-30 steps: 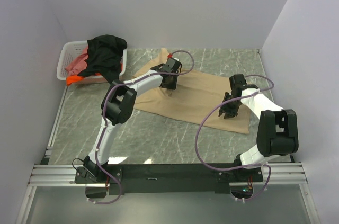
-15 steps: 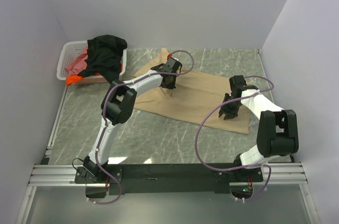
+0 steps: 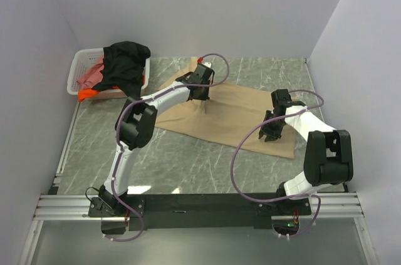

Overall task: Fold and stack the t-shirts
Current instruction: Fold the tshirt

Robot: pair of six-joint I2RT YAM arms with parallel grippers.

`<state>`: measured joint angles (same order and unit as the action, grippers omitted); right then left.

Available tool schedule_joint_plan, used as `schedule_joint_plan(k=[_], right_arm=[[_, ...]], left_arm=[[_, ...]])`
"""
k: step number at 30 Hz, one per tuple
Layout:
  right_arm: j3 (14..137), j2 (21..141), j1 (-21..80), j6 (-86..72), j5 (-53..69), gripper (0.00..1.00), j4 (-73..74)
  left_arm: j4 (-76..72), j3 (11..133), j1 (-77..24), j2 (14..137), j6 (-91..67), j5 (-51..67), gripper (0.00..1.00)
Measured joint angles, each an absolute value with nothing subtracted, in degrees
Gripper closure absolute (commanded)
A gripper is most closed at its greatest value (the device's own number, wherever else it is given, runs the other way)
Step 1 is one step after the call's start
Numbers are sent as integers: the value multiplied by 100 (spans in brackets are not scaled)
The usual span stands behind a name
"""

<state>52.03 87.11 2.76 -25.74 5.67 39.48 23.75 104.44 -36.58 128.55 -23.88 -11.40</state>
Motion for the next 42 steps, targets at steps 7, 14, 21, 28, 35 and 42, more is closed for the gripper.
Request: schedule_joint_plan(k=[7,14,21,28,35,42], right_arm=[[5203,8676,276,-2574,567,63,3951],[5203,8656,276,-2576,567,63,3953],[5203,8656,276,-2574,567,63,3953],[5170,8654,276,-2576,567,63,3946],[5129,8654,276,-2576,567,63,3955],[5129,8654,276,-2574,567,63,3955]], left_arm=[[2193,10359,-3658,12781,-2453,-987,91],[1964,10147,-3658,12755,-2443,-722,90],[1723,9911,-3658,12711,-2355,-478,90],[1627,9859,-3669,12711,-2213,-211,91],[1564,9765,-3730,12709,-2126,-23,89],[1573,9730,-3778,12709,-1994,84,33]])
